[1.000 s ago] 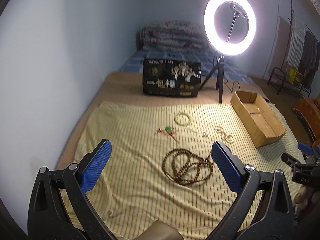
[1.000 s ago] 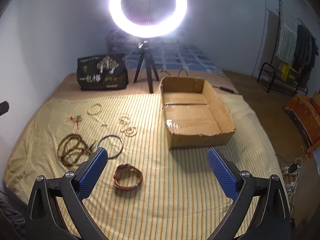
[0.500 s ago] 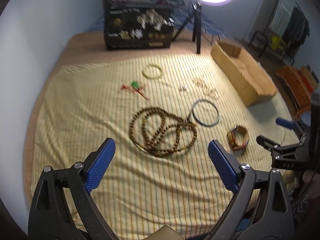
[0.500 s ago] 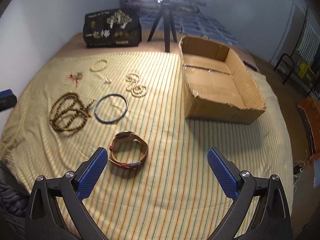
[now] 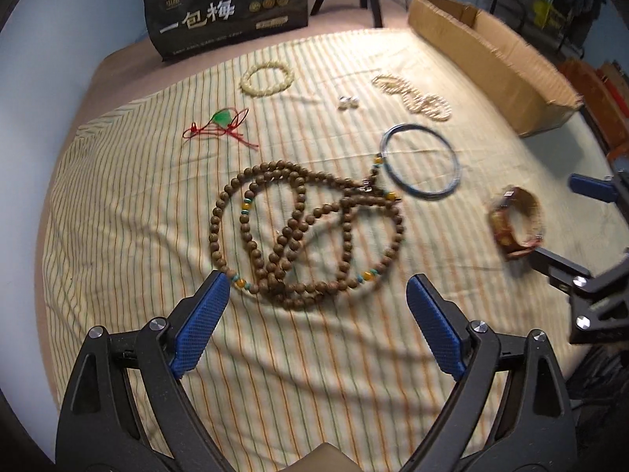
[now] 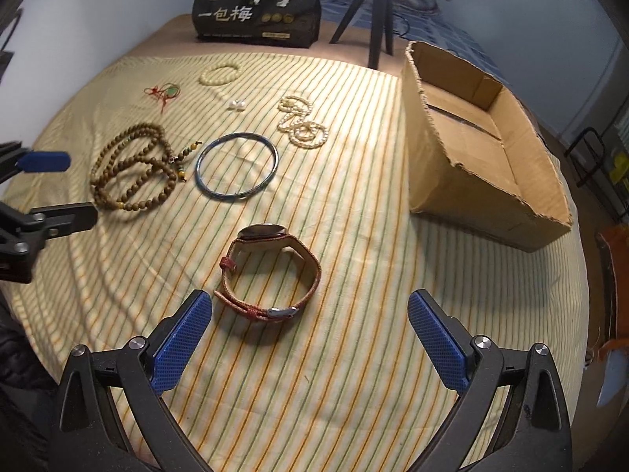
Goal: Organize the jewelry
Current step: 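Grasp the wooden bead mala with the left tool while the right tool grasps the leather watch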
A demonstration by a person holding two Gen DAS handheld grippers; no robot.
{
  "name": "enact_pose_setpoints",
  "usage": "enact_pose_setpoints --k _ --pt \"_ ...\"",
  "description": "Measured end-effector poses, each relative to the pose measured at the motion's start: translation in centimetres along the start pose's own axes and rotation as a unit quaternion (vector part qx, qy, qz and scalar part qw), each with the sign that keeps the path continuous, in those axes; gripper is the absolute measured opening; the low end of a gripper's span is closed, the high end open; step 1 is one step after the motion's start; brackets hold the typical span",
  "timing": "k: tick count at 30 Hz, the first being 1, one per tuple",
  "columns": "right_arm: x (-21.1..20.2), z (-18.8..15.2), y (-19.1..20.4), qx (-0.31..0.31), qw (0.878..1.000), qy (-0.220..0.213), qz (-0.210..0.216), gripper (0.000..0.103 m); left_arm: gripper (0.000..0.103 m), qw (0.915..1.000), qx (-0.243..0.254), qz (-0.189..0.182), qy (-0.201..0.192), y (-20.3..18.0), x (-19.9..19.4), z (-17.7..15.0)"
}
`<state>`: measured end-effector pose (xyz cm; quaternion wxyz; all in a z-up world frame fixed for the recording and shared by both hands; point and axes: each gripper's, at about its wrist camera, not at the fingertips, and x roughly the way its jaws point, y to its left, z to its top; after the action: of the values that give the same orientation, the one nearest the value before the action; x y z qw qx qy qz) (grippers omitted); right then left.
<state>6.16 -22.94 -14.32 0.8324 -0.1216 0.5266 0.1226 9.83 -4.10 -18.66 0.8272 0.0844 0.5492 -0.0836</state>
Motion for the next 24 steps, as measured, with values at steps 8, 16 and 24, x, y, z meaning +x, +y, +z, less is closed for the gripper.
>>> enact_pose_setpoints --k 8,16,24 --pt "1.9 1.0 0.2 0.002 1.000 0.020 0.021 0.100 0.094 0.9992 -0.020 0.030 0.020 1.4 2.9 1.4" --pt "4.4 1.6 -0.1 0.010 0.998 0.047 0.042 0.100 0.093 0.9946 -0.090 -0.028 0.043 4.3 4.7 3.0" --pt "5.4 2.4 0.5 -0.013 0.998 0.053 0.035 0.100 0.063 0.9964 -0.077 -0.020 0.030 3.1 5.0 4.4"
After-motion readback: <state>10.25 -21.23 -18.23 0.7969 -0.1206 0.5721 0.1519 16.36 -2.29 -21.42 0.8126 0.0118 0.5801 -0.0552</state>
